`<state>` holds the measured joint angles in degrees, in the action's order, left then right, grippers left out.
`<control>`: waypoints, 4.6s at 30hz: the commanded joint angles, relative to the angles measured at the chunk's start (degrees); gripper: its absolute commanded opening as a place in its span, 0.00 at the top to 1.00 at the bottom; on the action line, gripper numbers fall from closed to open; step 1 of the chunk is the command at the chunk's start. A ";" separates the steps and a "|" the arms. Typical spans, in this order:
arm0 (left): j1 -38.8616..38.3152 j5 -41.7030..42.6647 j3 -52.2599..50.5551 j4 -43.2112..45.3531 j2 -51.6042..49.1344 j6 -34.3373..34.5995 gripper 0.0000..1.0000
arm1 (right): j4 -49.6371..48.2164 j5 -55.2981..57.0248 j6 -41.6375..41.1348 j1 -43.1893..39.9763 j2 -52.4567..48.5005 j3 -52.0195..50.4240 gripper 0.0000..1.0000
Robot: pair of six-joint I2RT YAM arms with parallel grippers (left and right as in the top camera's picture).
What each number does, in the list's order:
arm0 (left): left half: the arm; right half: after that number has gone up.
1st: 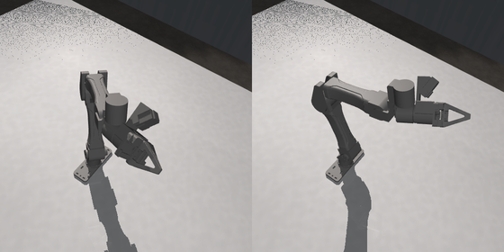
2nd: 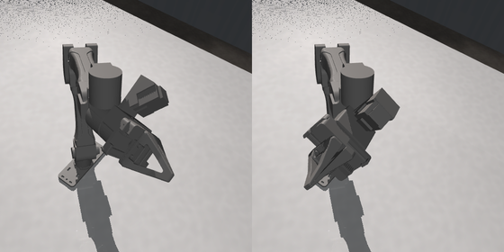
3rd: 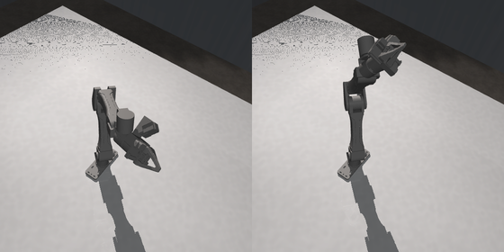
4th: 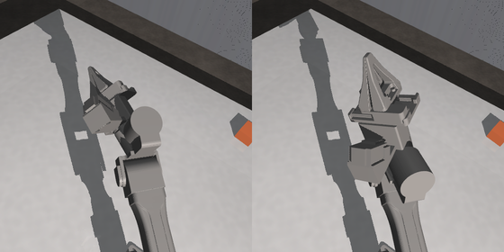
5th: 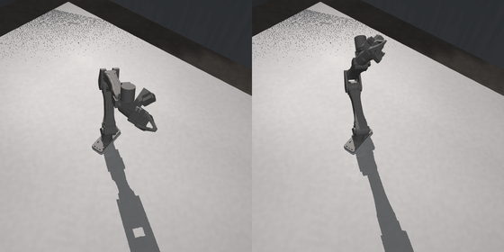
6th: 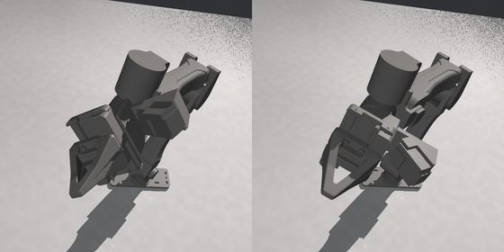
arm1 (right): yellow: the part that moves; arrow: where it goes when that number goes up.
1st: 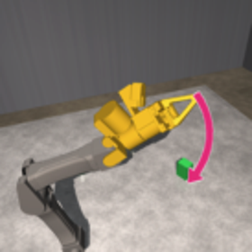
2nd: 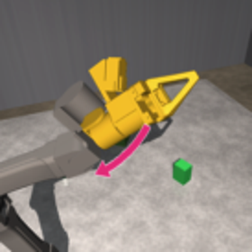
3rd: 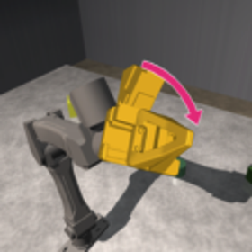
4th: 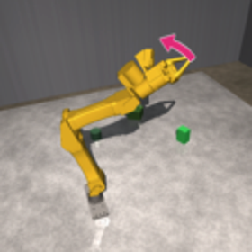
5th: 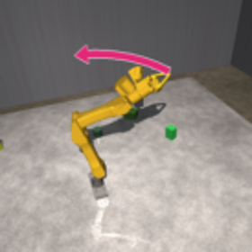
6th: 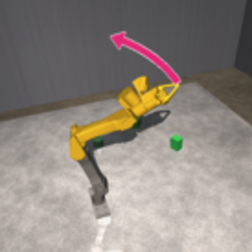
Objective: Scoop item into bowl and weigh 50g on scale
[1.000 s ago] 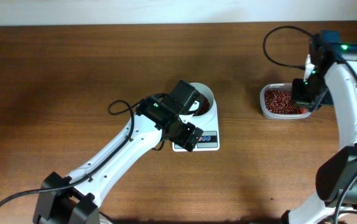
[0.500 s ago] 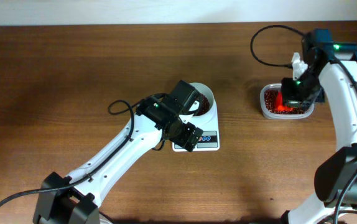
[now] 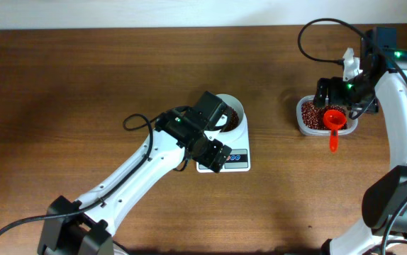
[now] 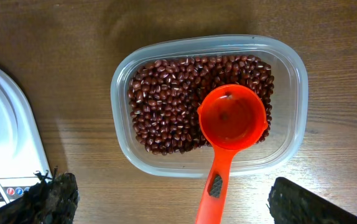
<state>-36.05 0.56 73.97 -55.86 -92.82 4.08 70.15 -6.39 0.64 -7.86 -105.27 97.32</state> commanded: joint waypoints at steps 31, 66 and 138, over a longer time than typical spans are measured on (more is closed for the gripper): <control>-0.15 -1.84 -0.13 7.26 23.04 -0.74 0.01 | -0.15 -0.50 0.22 -0.04 -0.11 -0.35 0.01; 37.73 -2.27 -73.46 51.10 92.35 -1.36 0.01 | -0.15 -0.50 0.22 -0.04 -0.11 -0.35 0.01; 37.73 -2.29 -73.46 51.10 92.35 -1.36 0.01 | -72.87 -9.07 10.93 -0.02 61.13 -86.75 0.01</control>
<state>1.43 -1.13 0.64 -4.51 -0.69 3.84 -0.21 -14.70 11.20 -7.86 -45.25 13.61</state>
